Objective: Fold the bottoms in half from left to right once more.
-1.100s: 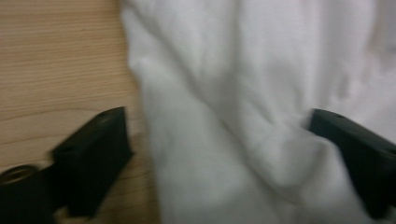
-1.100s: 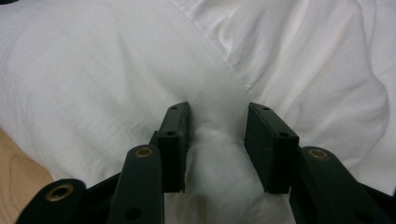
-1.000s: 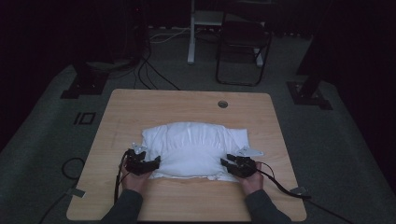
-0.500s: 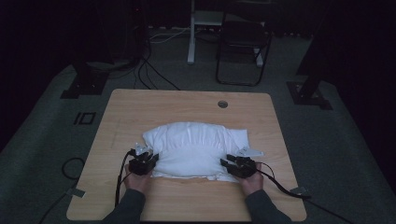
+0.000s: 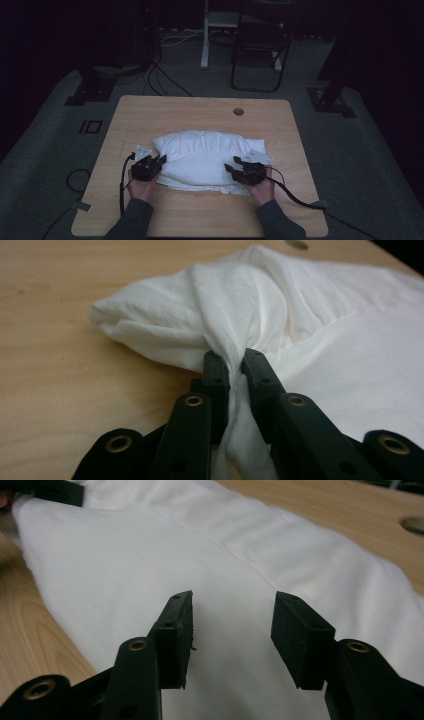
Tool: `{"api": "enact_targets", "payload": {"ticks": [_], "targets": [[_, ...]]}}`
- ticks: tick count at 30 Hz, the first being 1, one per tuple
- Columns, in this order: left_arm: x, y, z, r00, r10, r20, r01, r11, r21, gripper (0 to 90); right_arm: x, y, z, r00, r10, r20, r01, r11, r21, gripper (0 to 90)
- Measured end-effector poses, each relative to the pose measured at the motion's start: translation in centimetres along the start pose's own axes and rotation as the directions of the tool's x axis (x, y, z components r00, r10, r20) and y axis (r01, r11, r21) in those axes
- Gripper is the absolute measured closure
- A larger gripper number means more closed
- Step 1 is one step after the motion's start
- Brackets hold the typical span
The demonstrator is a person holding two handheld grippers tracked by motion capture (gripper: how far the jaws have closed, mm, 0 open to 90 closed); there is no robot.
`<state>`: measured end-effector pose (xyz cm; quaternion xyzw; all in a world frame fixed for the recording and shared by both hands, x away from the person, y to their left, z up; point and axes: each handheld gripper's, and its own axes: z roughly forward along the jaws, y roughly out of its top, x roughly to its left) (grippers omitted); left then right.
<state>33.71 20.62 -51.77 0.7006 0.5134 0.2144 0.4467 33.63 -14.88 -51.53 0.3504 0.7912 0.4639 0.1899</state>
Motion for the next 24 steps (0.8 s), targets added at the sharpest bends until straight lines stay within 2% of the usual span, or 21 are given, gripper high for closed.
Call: {"api": "enact_targets", "payload": {"ticks": [3,5,7,8,10,13,19,24], "targets": [[-0.1,0.7,-0.4,0.9999,-0.002,0.012,0.002,0.9997,-0.024,82.6,1.2,1.0,1.7,0.9994,-0.032,-0.011,0.033,0.999,0.017,50.6],[-0.2,1.3,-0.8,0.9997,0.001,0.024,0.000,0.9991,-0.042,82.8,1.7,1.0,3.3,0.9981,-0.061,0.011,0.060,0.995,0.084,52.1],[-0.6,1.9,-1.2,0.9987,0.010,0.051,-0.007,0.9984,-0.056,82.9,2.0,0.3,5.3,0.9970,-0.077,0.001,0.076,0.979,0.187,52.7],[-1.0,2.2,-1.3,0.9986,0.025,0.048,-0.022,0.9975,-0.067,83.0,2.2,-0.2,6.1,0.9958,-0.091,-0.002,0.090,0.977,0.192,53.2],[-1.6,2.9,-1.6,0.9977,0.045,0.051,-0.041,0.9957,-0.083,83.0,2.4,-0.3,6.4,0.9952,-0.097,0.008,0.095,0.981,0.167,53.7],[-2.3,3.8,-1.8,0.9962,0.067,0.056,-0.061,0.9932,-0.099,83.0,3.0,-0.2,6.6,0.9931,-0.113,0.031,0.106,0.979,0.174,54.6],[-3.3,4.9,-1.9,0.9930,0.093,0.073,-0.084,0.9891,-0.122,83.1,3.4,-0.5,6.8,0.9965,-0.074,0.041,0.067,0.987,0.143,55.2],[-4.2,5.6,-2.1,0.9889,0.123,0.084,-0.111,0.9847,-0.134,83.1,3.8,-0.7,7.3,0.9995,-0.016,0.026,0.013,0.994,0.109,55.2]]}}
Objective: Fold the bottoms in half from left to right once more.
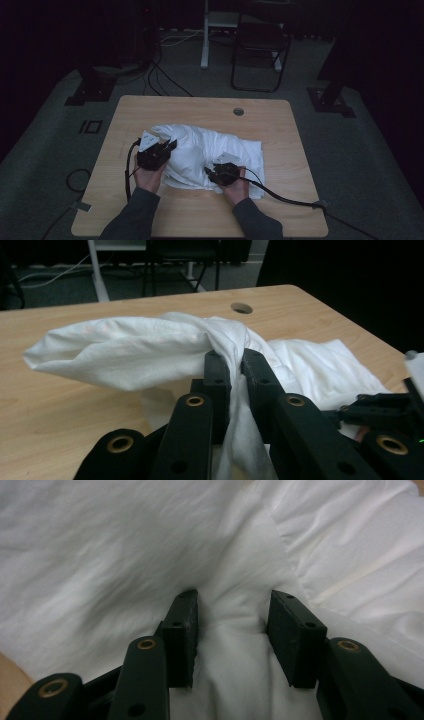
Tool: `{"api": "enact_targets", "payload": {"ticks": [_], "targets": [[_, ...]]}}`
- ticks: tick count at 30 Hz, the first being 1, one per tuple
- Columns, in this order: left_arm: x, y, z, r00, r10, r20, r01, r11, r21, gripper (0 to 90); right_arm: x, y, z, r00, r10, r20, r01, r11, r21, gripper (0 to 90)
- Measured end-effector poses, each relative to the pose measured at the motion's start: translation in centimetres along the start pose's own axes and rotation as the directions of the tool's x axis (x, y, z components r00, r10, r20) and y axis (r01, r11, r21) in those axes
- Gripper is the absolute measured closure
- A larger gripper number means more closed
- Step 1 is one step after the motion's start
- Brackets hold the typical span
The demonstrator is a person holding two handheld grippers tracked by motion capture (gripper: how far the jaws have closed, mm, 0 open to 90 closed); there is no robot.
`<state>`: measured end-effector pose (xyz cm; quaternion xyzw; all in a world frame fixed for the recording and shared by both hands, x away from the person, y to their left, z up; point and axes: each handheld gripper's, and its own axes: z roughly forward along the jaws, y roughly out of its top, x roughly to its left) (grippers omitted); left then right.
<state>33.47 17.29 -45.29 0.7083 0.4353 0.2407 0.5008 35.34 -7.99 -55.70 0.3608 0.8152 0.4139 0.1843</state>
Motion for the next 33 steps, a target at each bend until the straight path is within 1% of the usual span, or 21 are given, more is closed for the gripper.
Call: {"api": "enact_targets", "payload": {"ticks": [5,8,10,12,13,14,15,16,17,18,20,22,23,24,25,27,28,29,31,32,33], "targets": [[-0.7,0.5,0.1,0.9996,0.020,0.018,-0.020,0.9998,-0.006,83.2,0.3,0.1,0.3,0.9995,0.030,-0.013,-0.030,1.000,-0.008,55.3],[-1.2,0.7,0.4,0.9990,0.034,0.030,-0.033,0.9994,-0.004,83.1,0.3,0.1,0.4,0.9993,0.033,-0.017,-0.033,0.999,-0.009,55.2],[-1.5,0.7,0.6,0.9985,0.047,0.030,-0.047,0.9989,-0.001,83.1,-0.1,0.4,0.2,0.9983,0.036,-0.046,-0.036,0.999,0.015,54.2],[-1.7,0.8,0.8,0.9978,0.061,0.027,-0.061,0.9981,0.004,83.1,-0.7,1.1,-0.3,0.9949,0.024,-0.098,-0.020,0.999,0.047,48.8],[-1.7,0.7,0.8,0.9975,0.065,0.027,-0.065,0.9979,0.006,83.1,-1.1,1.5,-0.9,0.9927,0.010,-0.120,-0.004,0.999,0.048,48.3],[-1.8,0.7,0.9,0.9974,0.067,0.027,-0.067,0.9977,0.009,83.1,-1.4,1.9,-1.7,0.9926,-0.012,-0.121,0.015,1.000,0.026,48.3],[-1.8,0.7,1.0,0.9975,0.065,0.028,-0.065,0.9978,0.007,83.1,-1.7,2.4,-2.7,0.9947,-0.030,-0.098,0.029,1.000,-0.009,48.4],[-1.8,0.7,1.0,0.9973,0.069,0.027,-0.069,0.9976,0.011,83.1,-2.2,2.9,-3.5,0.9973,-0.037,-0.064,0.034,0.998,-0.047,49.6],[-1.8,0.7,1.0,0.9972,0.069,0.030,-0.069,0.9975,0.011,83.1,-2.8,3.4,-4.2,0.9992,-0.034,-0.020,0.033,0.996,-0.078,50.9],[-1.9,0.7,1.0,0.9971,0.069,0.031,-0.070,0.9975,0.012,83.1,-3.4,3.9,-4.5,0.9996,-0.025,0.010,0.026,0.996,-0.091,51.0],[-2.0,0.8,1.0,0.9967,0.073,0.036,-0.073,0.9973,0.009,83.1,-4.7,4.5,-3.9,0.9999,0.012,0.002,-0.011,0.997,-0.074,51.3],[-2.3,1.0,1.1,0.9958,0.079,0.046,-0.079,0.9968,0.006,83.1,-5.7,4.5,-2.5,0.9996,0.024,0.018,-0.024,0.999,-0.032,51.4],[-2.5,1.1,1.1,0.9951,0.086,0.048,-0.087,0.9962,0.005,83.1,-6.1,4.3,-1.6,0.9993,0.038,0.006,-0.038,0.999,-0.007,51.2],[-2.6,1.2,1.2,0.9944,0.091,0.054,-0.091,0.9958,0.004,83.1,-6.2,4.0,-0.7,0.9992,0.040,0.000,-0.040,0.999,0.018,51.3],[-2.8,1.3,1.3,0.9938,0.092,0.062,-0.092,0.9957,0.002,83.1,-6.2,3.7,0.1,0.9995,0.031,-0.003,-0.031,0.999,0.043,51.7],[-3.3,1.5,1.6,0.9918,0.097,0.083,-0.097,0.9952,-0.001,83.1,-6.2,3.0,1.7,0.9985,0.050,-0.021,-0.047,0.995,0.091,52.9],[-3.6,1.5,1.8,0.9906,0.103,0.090,-0.103,0.9946,-0.001,83.1,-6.0,2.7,2.2,0.9984,0.053,-0.019,-0.051,0.993,0.105,52.9],[-3.9,1.6,2.0,0.9890,0.114,0.093,-0.115,0.9934,0.001,83.1,-5.8,2.6,2.5,0.9991,0.041,-0.013,-0.039,0.994,0.098,52.9],[-4.5,1.6,2.2,0.9867,0.131,0.096,-0.132,0.9912,0.002,83.1,-5.5,2.9,2.1,0.9998,0.020,-0.003,-0.020,0.994,0.108,52.0],[-4.7,1.7,2.2,0.9852,0.141,0.098,-0.142,0.9899,0.002,83.1,-5.4,3.0,1.5,1.0000,0.004,0.001,-0.004,0.995,0.100,49.4],[-4.8,1.7,2.2,0.9844,0.147,0.097,-0.147,0.9891,0.000,83.1,-5.3,3.1,0.7,1.0000,-0.004,0.001,0.004,0.997,0.078,47.9]]}}
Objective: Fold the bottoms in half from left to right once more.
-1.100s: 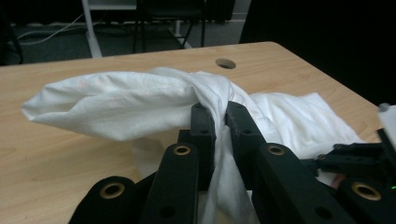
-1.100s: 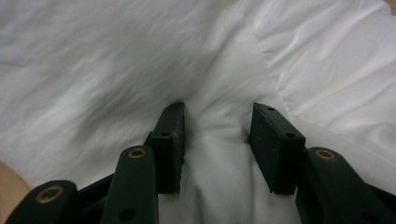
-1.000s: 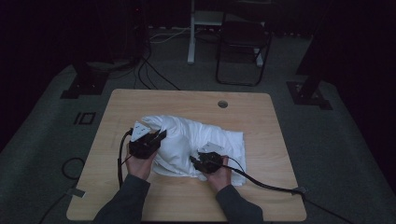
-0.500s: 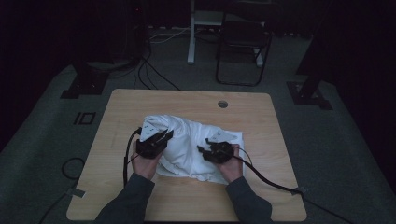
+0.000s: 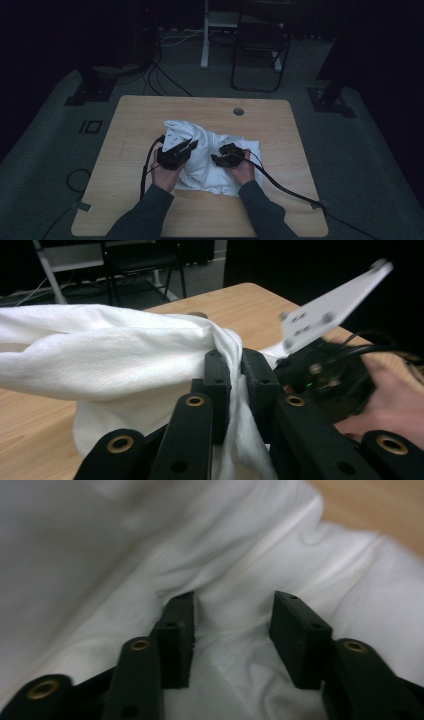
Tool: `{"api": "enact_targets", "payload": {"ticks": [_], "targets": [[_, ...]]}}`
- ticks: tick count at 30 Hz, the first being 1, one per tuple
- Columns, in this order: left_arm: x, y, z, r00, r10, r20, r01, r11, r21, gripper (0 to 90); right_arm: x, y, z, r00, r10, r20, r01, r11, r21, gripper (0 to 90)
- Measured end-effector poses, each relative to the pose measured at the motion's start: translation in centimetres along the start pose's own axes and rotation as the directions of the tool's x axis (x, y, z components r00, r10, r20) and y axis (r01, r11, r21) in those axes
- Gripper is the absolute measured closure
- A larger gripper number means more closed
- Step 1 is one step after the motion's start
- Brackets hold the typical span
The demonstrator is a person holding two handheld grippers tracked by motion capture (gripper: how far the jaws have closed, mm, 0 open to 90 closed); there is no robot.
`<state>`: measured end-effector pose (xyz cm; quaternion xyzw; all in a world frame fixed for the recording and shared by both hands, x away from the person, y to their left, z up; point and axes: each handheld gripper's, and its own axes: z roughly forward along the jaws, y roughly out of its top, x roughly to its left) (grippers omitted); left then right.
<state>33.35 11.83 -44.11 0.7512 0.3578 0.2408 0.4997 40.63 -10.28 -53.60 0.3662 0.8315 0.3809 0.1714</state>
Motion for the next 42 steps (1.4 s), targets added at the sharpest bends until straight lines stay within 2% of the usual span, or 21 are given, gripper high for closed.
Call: {"api": "enact_targets", "payload": {"ticks": [3,4,7,8,9,11,13,14,17,19,21,24,27,30,32,33,35,36,38,40,42], "targets": [[-0.2,0.1,0.0,1.0000,0.007,0.003,-0.007,1.0000,0.000,83.1,0.4,-0.6,-2.7,0.9995,0.010,-0.031,-0.012,0.995,-0.095,47.1],[-0.2,0.2,0.1,1.0000,0.006,0.006,-0.006,1.0000,0.002,83.1,0.6,-1.0,-3.1,0.9992,0.010,-0.040,-0.014,0.995,-0.097,47.1],[-0.5,0.5,0.3,0.9997,0.005,0.024,-0.005,1.0000,-0.002,83.1,1.7,-2.1,-1.8,0.9987,-0.042,-0.030,0.041,0.999,-0.014,47.7],[-0.8,0.6,0.3,0.9994,0.010,0.033,-0.010,0.9999,-0.004,83.1,2.1,-2.4,-1.2,0.9987,-0.044,-0.026,0.044,0.999,-0.024,48.9],[-1.1,0.7,0.5,0.9992,0.019,0.037,-0.018,0.9998,-0.007,83.1,2.3,-2.5,-0.8,0.9991,-0.020,-0.038,0.019,0.999,-0.040,49.5],[-1.6,0.9,0.8,0.9985,0.037,0.041,-0.037,0.9993,-0.002,83.1,2.8,-2.4,-0.3,0.9948,0.001,-0.102,-0.007,0.998,-0.059,50.2],[-1.9,1.0,1.1,0.9977,0.056,0.038,-0.056,0.9984,0.005,83.1,3.0,-2.4,-0.3,0.9892,-0.018,-0.146,0.009,0.998,-0.062,49.8],[-2.0,0.9,1.2,0.9975,0.057,0.041,-0.058,0.9983,0.008,83.1,3.0,-2.3,-0.7,0.9891,-0.041,-0.141,0.033,0.997,-0.064,48.0],[-2.0,0.7,1.1,0.9968,0.068,0.042,-0.069,0.9976,0.012,83.1,2.3,-2.5,-3.0,0.9916,-0.043,-0.122,0.030,0.993,-0.112,46.3],[-2.0,0.7,1.0,0.9967,0.069,0.042,-0.069,0.9975,0.014,83.1,1.2,-3.2,-4.7,0.9977,-0.016,-0.066,0.008,0.993,-0.121,46.2],[-1.9,0.7,1.0,0.9968,0.067,0.044,-0.068,0.9975,0.017,83.1,0.0,-4.2,-5.3,0.9999,0.012,-0.012,-0.013,0.996,-0.083,44.3],[-2.3,0.8,1.3,0.9962,0.063,0.061,-0.064,0.9979,0.014,83.1,-0.6,-5.5,-4.3,0.9982,0.053,-0.028,-0.054,0.998,-0.028,44.0],[-3.0,0.9,1.8,0.9936,0.082,0.077,-0.084,0.9962,0.022,83.1,0.2,-5.6,-3.0,0.9980,0.057,-0.029,-0.058,0.998,-0.035,49.8],[-3.6,0.9,2.5,0.9915,0.090,0.095,-0.093,0.9952,0.030,83.1,1.2,-5.1,-2.0,0.9957,0.051,-0.077,-0.055,0.997,-0.051,51.1],[-4.0,0.6,3.0,0.9902,0.094,0.103,-0.099,0.9943,0.041,83.1,1.5,-4.9,-2.2,0.9917,0.038,-0.123,-0.044,0.998,-0.043,48.5],[-4.1,0.3,3.2,0.9894,0.094,0.111,-0.099,0.9941,0.044,83.1,1.2,-4.9,-2.7,0.9910,0.034,-0.129,-0.042,0.998,-0.055,46.1],[-4.3,-0.1,3.6,0.9881,0.089,0.126,-0.096,0.9939,0.053,83.1,0.2,-5.3,-4.4,0.9882,0.063,-0.140,-0.077,0.992,-0.098,46.0],[-4.5,-0.3,3.7,0.9872,0.088,0.133,-0.097,0.9937,0.057,83.1,-0.5,-5.7,-5.3,0.9913,0.077,-0.107,-0.089,0.990,-0.112,46.4],[-4.9,-0.6,4.1,0.9849,0.091,0.148,-0.101,0.9926,0.066,83.1,-2.2,-6.2,-6.6,0.9932,0.115,-0.021,-0.116,0.989,-0.094,46.5],[-5.5,-0.9,4.6,0.9828,0.093,0.159,-0.107,0.9914,0.076,83.1,-3.6,-6.9,-7.0,0.9884,0.152,0.001,-0.151,0.985,-0.077,46.7],[-6.1,-1.1,5.1,0.9806,0.097,0.170,-0.113,0.9900,0.084,83.0,-4.2,-7.4,-6.5,0.9872,0.159,0.011,-0.158,0.987,-0.042,46.7]]}}
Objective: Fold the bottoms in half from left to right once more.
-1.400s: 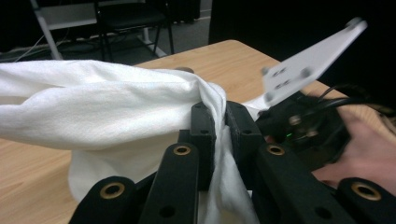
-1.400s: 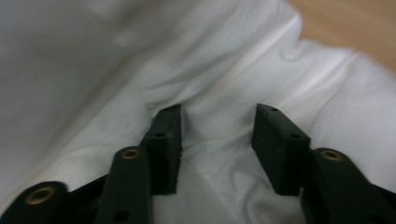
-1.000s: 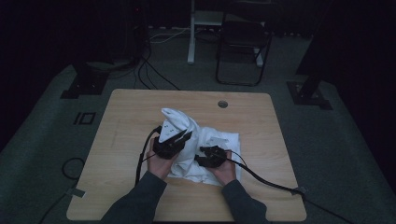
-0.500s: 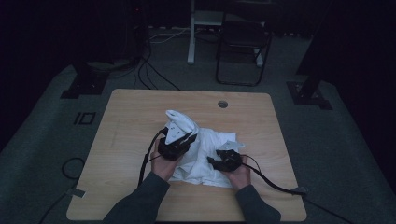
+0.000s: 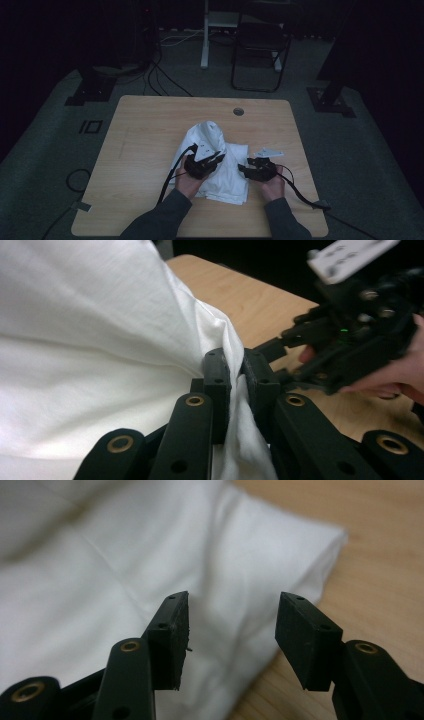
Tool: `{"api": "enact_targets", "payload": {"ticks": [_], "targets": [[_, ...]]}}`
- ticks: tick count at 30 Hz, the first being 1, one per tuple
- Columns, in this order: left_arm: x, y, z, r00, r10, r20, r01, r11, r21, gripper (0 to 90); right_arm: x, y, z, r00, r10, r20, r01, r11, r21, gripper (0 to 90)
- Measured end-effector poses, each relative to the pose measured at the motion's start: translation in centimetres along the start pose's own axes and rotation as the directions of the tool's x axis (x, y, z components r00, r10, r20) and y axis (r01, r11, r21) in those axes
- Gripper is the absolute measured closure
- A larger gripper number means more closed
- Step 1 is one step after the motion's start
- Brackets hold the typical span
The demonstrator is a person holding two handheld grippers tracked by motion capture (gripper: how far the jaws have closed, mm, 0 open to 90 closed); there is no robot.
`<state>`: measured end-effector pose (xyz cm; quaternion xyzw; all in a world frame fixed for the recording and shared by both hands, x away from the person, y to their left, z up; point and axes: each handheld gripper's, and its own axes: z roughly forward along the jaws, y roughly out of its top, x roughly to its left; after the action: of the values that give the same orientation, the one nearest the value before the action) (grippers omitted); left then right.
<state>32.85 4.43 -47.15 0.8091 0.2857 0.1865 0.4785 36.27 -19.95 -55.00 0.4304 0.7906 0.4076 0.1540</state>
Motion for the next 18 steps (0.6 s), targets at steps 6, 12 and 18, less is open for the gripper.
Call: {"api": "enact_targets", "payload": {"ticks": [6,12,18], "targets": [[-1.5,-0.3,1.5,0.9993,0.014,0.033,-0.015,0.9994,0.030,83.1,1.3,-0.3,2.1,0.9954,-0.083,0.048,0.080,0.995,0.053,50.2],[-3.3,-1.5,2.6,0.9965,0.024,0.080,-0.028,0.9980,0.057,83.1,1.0,-0.4,2.1,0.9976,-0.067,0.013,0.067,0.997,0.034,50.9],[-3.0,-5.2,6.2,0.9920,-0.027,0.123,0.006,0.9860,0.166,83.0,-1.6,-0.3,-1.7,0.9989,0.044,-0.013,-0.045,0.995,-0.086,45.5]]}}
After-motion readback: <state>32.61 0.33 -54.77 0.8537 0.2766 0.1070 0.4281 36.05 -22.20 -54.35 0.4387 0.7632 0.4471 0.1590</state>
